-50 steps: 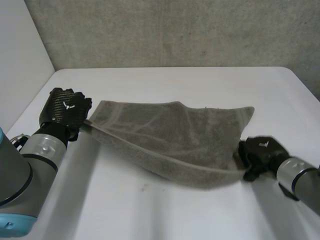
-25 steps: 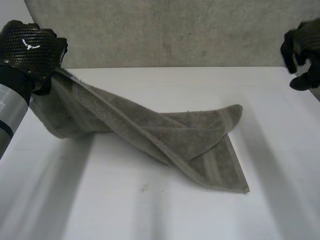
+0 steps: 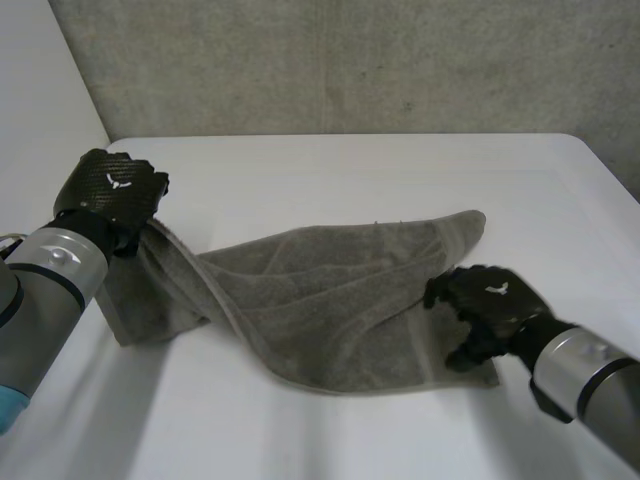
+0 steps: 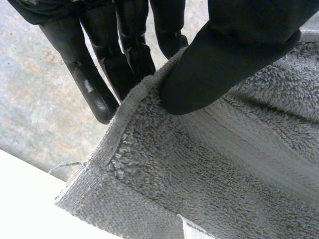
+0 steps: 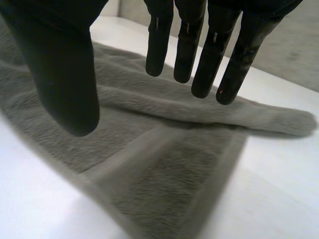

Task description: Fold the laundry

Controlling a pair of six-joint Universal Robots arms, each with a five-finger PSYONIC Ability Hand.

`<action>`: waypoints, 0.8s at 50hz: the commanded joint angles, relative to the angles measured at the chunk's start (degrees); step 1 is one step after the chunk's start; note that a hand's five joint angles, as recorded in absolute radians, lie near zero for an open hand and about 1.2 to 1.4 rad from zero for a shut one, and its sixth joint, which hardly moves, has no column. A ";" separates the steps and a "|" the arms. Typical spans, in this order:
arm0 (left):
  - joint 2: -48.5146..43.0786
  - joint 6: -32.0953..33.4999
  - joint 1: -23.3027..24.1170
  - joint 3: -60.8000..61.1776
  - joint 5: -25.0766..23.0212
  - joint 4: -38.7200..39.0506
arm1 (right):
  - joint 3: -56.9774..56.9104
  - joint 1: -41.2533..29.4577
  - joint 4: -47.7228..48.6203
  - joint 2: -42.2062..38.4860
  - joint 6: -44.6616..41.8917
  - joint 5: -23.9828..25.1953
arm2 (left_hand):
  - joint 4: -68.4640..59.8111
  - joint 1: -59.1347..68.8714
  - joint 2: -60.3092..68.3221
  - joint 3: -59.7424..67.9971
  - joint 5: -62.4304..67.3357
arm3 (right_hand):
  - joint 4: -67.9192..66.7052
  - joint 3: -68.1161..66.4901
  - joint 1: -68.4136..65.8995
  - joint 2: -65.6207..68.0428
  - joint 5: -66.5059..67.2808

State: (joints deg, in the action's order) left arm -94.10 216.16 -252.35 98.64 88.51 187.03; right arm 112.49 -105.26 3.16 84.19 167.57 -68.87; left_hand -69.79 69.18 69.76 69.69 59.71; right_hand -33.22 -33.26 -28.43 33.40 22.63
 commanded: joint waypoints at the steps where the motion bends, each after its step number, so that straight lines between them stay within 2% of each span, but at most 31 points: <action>1: 0.76 -0.21 0.28 -0.03 0.08 -0.08 | 0.71 -3.02 2.47 -4.73 -5.92 -1.27 | -10.21 10.82 10.24 10.31 10.29 | -10.99 -10.96 -15.79 10.81 11.59; 7: 0.67 -0.30 0.28 0.50 -0.01 0.00 | 2.38 -2.84 3.69 -6.14 -13.21 -3.99 | -10.21 10.82 10.24 10.31 10.29 | -11.35 -11.31 -16.14 11.16 11.94; 12: 0.24 -0.39 0.19 0.85 -0.01 0.09 | 3.52 -2.93 7.20 -7.99 -15.51 -6.01 | -10.21 10.82 10.24 10.31 10.29 | -11.35 -11.31 -16.14 11.16 11.94; 21: 0.06 -0.48 0.10 0.85 -0.01 0.09 | 4.32 -2.84 9.94 -8.61 -15.52 -6.54 | -10.21 10.82 10.24 10.31 10.29 | -11.85 -11.81 -16.64 11.67 12.44; 40: -0.21 -0.48 0.10 2.08 -0.10 2.55 | 1.16 -2.76 13.89 -15.37 -16.65 -6.98 | -10.21 10.82 10.24 10.31 10.29 | -18.56 -18.53 -23.36 18.38 19.16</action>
State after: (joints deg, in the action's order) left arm -94.22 215.68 -252.33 100.62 88.45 189.44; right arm 115.01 -108.02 16.73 70.40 151.71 -75.62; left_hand -69.79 69.18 69.76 69.69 59.71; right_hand -42.99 -43.03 -36.61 42.85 31.34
